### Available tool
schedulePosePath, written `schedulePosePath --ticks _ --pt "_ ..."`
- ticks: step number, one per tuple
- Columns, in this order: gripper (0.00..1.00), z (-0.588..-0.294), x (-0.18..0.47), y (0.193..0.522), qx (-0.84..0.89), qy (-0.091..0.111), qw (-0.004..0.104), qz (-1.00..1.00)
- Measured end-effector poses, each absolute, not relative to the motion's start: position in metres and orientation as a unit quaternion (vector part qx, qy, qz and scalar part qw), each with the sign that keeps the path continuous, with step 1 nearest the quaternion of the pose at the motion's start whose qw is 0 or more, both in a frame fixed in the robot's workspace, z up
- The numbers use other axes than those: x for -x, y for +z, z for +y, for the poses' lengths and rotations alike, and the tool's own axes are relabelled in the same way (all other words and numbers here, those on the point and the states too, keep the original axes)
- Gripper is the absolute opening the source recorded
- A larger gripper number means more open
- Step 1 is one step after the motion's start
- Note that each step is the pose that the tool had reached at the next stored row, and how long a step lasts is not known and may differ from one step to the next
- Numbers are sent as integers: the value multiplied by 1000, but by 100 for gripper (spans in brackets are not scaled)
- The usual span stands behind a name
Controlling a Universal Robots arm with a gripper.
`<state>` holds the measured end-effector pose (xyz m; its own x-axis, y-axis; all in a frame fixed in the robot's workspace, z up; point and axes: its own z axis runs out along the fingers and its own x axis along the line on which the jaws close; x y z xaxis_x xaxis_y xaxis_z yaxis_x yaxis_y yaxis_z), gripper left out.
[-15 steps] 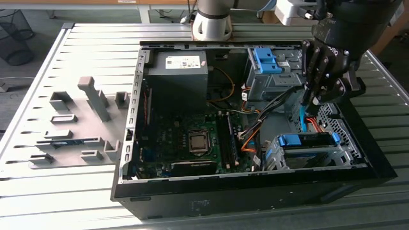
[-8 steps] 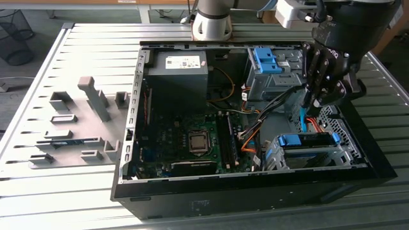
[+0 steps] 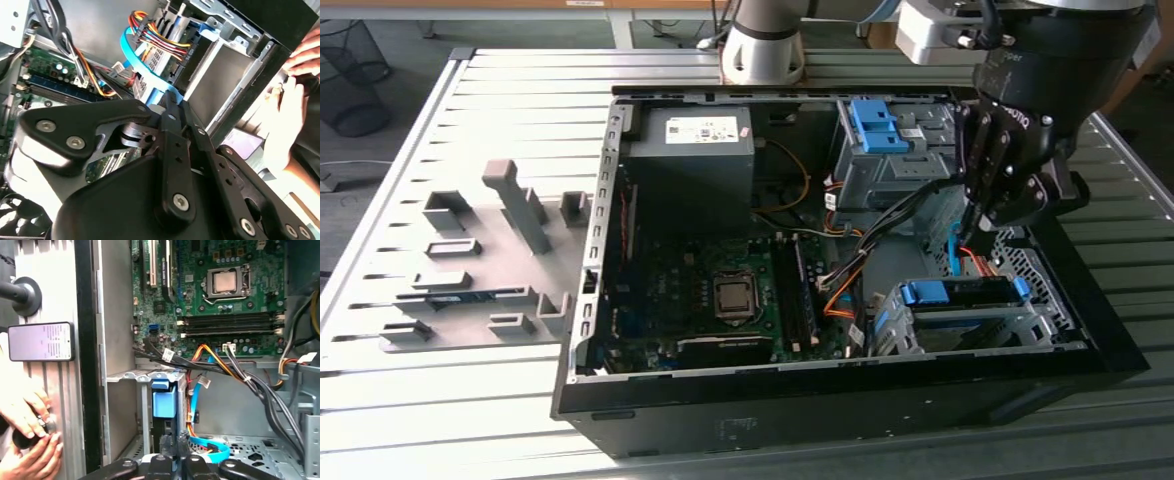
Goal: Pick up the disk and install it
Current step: 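Insert the second disk wire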
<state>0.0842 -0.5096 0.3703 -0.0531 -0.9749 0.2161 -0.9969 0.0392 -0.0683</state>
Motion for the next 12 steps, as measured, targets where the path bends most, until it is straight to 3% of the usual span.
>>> schedulePosePath --ticks 12 --pt "16 -510 -84 364 -685 104 55 -719"
